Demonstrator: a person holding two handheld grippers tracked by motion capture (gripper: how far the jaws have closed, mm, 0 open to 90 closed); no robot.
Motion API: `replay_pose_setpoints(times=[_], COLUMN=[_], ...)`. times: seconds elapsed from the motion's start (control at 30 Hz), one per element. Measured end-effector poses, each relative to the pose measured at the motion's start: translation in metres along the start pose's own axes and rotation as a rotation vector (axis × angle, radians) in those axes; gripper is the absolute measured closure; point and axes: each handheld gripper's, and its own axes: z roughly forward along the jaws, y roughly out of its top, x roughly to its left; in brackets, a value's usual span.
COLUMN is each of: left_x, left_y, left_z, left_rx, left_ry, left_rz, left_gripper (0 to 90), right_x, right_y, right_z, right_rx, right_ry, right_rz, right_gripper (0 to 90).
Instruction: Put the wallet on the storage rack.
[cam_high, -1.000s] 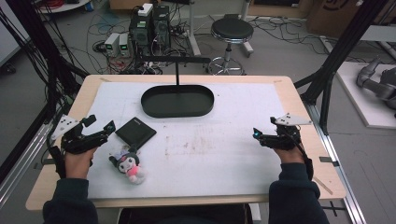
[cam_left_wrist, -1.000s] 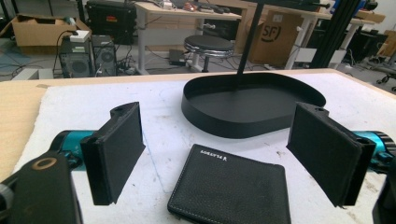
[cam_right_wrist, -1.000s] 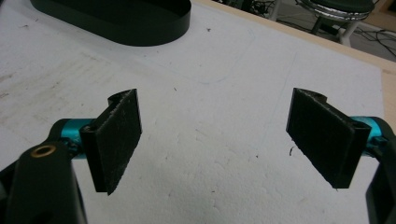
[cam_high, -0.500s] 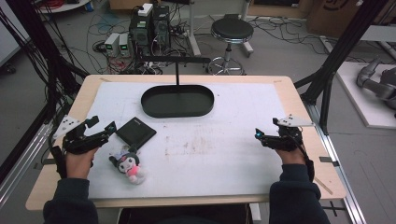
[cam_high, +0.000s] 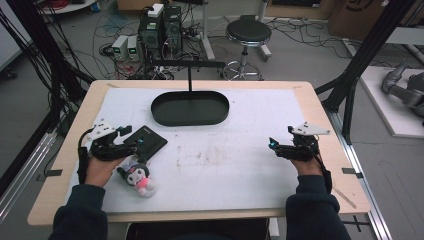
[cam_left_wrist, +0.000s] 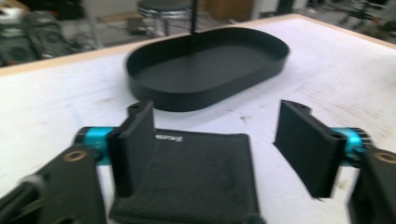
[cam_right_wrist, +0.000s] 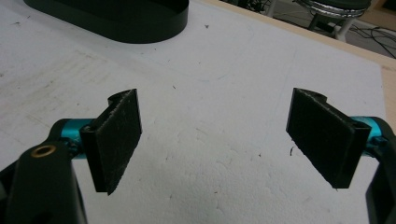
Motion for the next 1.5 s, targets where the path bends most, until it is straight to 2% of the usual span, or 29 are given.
replay_pose_setpoints(times=[0.03, 0.07, 0.1, 0.13, 0.2, 0.23, 0.3, 0.37, 0.43, 0.47, 0.53, 0.57, 0.6, 0.63, 0.7, 0.8, 0.87, 0.9, 0.97, 1.0, 1.07, 1.17, 1.3, 1.4, 1.43, 1.47, 1.5], left_x=[0.002, 0.002, 0.003, 0.003, 0.001, -0.001, -0.010, -0.012, -0.014, -0.014, -0.019, -0.019, -0.023, -0.023, -0.023, -0.022, -0.024, -0.024, -0.026, -0.028, -0.030, -0.029, -0.024, -0.016, -0.009, -0.009, -0.005], left_y=[-0.002, -0.002, -0.005, -0.005, -0.007, -0.008, -0.006, -0.005, -0.001, -0.001, -0.006, -0.006, -0.009, -0.009, -0.010, -0.012, -0.014, -0.014, -0.013, -0.013, -0.013, -0.012, -0.010, -0.006, -0.001, -0.001, 0.000], left_z=[0.011, 0.011, 0.020, 0.020, 0.027, 0.029, 0.035, 0.038, 0.047, 0.047, 0.057, 0.057, 0.063, 0.063, 0.065, 0.067, 0.070, 0.070, 0.070, 0.070, 0.070, 0.067, 0.065, 0.057, 0.048, 0.048, 0.044], left_rx=[0.024, 0.024, 0.062, 0.062, 0.095, 0.106, 0.153, 0.158, 0.197, 0.197, 0.269, 0.269, 0.320, 0.320, 0.336, 0.359, 0.365, 0.365, 0.367, 0.364, 0.357, 0.346, 0.324, 0.267, 0.209, 0.209, 0.177], left_ry=[-0.036, -0.036, -0.042, -0.042, -0.040, -0.039, -0.035, -0.034, -0.044, -0.044, -0.049, -0.049, -0.036, -0.036, -0.001, 0.021, 0.048, 0.048, 0.056, 0.048, 0.040, 0.027, 0.010, -0.008, -0.009, -0.009, -0.008], left_rz=[-0.007, -0.007, -0.013, -0.013, 0.001, 0.011, 0.076, 0.084, 0.095, 0.095, 0.139, 0.139, 0.172, 0.172, 0.183, 0.198, 0.235, 0.235, 0.270, 0.296, 0.328, 0.320, 0.282, 0.203, 0.136, 0.136, 0.102], left_gripper=[37.0, 38.1, 38.2, 38.1, 38.1, 38.1, 38.1, 38.1, 38.1, 38.3, 38.3, 38.4, 38.4, 38.4, 38.7, 41.3, 46.3, 47.3, 49.0, 63.1, 66.3, 76.8, 82.0, 82.5, 82.7, 82.8, 82.8], right_x=[0.000, 0.000, 0.000, 0.000, -0.001, -0.001, -0.001, 0.000, 0.001, 0.001, 0.001, 0.000, 0.000, 0.000, -0.001, -0.002, -0.002, -0.002, -0.002, -0.001, -0.001, -0.002, -0.003, -0.003, -0.004, -0.004, -0.004], right_y=[0.000, 0.000, 0.000, 0.000, 0.000, 0.000, 0.000, 0.000, 0.000, 0.000, 0.000, 0.000, 0.000, -0.001, -0.001, -0.002, -0.002, -0.002, -0.002, -0.002, -0.001, -0.002, -0.002, -0.002, -0.003, -0.003, -0.003], right_z=[0.000, 0.000, 0.000, 0.000, -0.001, -0.001, 0.000, 0.001, 0.001, 0.001, 0.002, 0.002, 0.003, 0.003, 0.003, 0.004, 0.004, 0.003, 0.003, 0.002, 0.002, 0.000, 0.000, -0.001, -0.001, -0.001, -0.001], right_rx=[0.002, 0.002, 0.006, 0.006, 0.001, 0.001, 0.004, 0.009, 0.013, 0.013, 0.013, 0.012, 0.013, 0.014, 0.017, 0.019, 0.022, 0.022, 0.018, 0.009, 0.007, 0.003, 0.002, 0.004, 0.005, 0.004, 0.004], right_ry=[-0.004, -0.004, -0.007, -0.007, -0.010, -0.010, -0.013, -0.012, -0.013, -0.013, -0.012, -0.013, -0.013, -0.013, -0.015, -0.017, -0.018, -0.020, -0.021, -0.031, -0.033, -0.041, -0.045, -0.048, -0.050, -0.050, -0.050], right_rz=[0.003, 0.003, 0.005, 0.005, 0.005, 0.005, 0.007, 0.000, -0.001, -0.001, -0.002, -0.001, -0.003, -0.001, 0.000, -0.003, 0.000, 0.003, -0.001, -0.006, -0.005, -0.003, -0.002, 0.000, -0.003, -0.002, -0.002], right_gripper=[18.3, 18.3, 18.3, 18.3, 18.3, 18.3, 18.3, 18.3, 18.3, 18.3, 18.3, 18.3, 18.3, 18.3, 18.3, 18.3, 18.3, 18.3, 18.3, 18.3, 18.3, 18.4, 18.3, 18.3, 18.3, 18.3, 18.3])
